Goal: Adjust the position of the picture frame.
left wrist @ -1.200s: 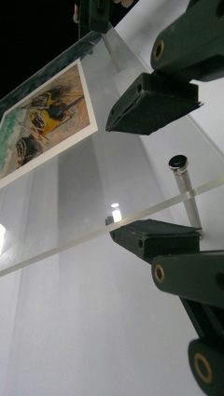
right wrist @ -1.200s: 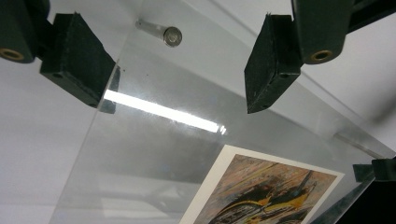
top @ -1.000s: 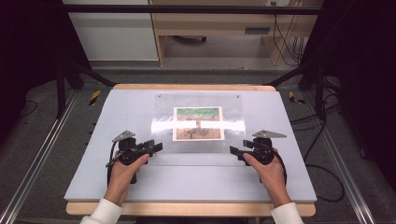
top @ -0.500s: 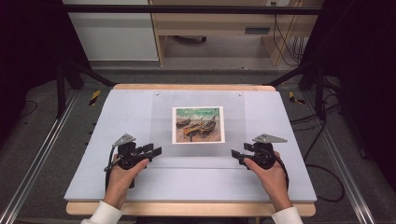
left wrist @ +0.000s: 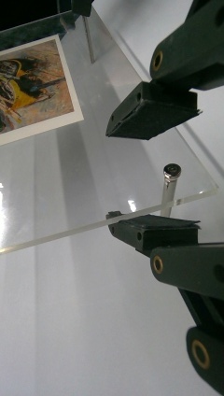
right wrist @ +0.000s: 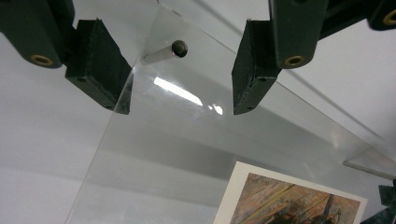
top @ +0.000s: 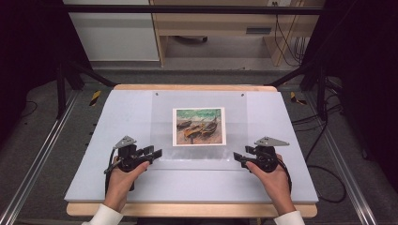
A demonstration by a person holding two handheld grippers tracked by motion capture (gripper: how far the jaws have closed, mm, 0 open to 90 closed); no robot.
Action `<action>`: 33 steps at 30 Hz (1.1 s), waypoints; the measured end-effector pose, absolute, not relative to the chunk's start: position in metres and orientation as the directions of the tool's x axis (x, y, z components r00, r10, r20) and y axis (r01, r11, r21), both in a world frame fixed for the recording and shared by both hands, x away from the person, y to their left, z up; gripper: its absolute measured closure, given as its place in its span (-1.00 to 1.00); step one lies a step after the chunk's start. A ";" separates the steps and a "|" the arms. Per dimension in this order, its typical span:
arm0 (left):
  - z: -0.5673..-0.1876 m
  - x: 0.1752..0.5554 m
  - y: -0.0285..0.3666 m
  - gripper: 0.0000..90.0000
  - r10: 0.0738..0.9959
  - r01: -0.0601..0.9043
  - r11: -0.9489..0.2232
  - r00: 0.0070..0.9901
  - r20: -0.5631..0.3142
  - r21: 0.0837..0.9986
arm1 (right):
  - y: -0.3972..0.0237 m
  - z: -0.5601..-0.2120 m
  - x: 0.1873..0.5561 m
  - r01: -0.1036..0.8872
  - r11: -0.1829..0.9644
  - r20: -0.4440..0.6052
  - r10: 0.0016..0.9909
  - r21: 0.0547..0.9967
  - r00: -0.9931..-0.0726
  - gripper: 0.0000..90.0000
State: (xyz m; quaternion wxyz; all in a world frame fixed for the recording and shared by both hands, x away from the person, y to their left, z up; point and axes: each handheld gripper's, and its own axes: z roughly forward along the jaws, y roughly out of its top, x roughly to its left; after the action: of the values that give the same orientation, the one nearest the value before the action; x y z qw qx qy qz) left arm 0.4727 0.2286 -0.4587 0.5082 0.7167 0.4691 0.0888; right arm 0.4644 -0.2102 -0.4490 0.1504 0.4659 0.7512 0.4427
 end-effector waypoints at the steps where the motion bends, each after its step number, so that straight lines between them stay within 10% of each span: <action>1: -0.459 0.472 0.229 0.12 0.763 0.581 -0.046 0.546 -0.347 0.813 | -0.210 -0.449 0.464 0.564 0.177 0.183 0.833 0.807 -0.522 -0.12; 33: -0.462 0.455 0.230 0.30 0.775 0.581 -0.103 0.556 -0.301 0.807 | -0.212 -0.452 0.443 0.563 0.234 0.121 0.845 0.793 -0.521 0.21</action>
State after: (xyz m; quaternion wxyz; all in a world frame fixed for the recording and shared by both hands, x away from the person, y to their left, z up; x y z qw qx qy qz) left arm 0.4550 0.2304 -0.4620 0.4859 0.7361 0.4606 0.0997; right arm 0.4428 -0.2124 -0.4521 0.1697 0.4588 0.7668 0.4156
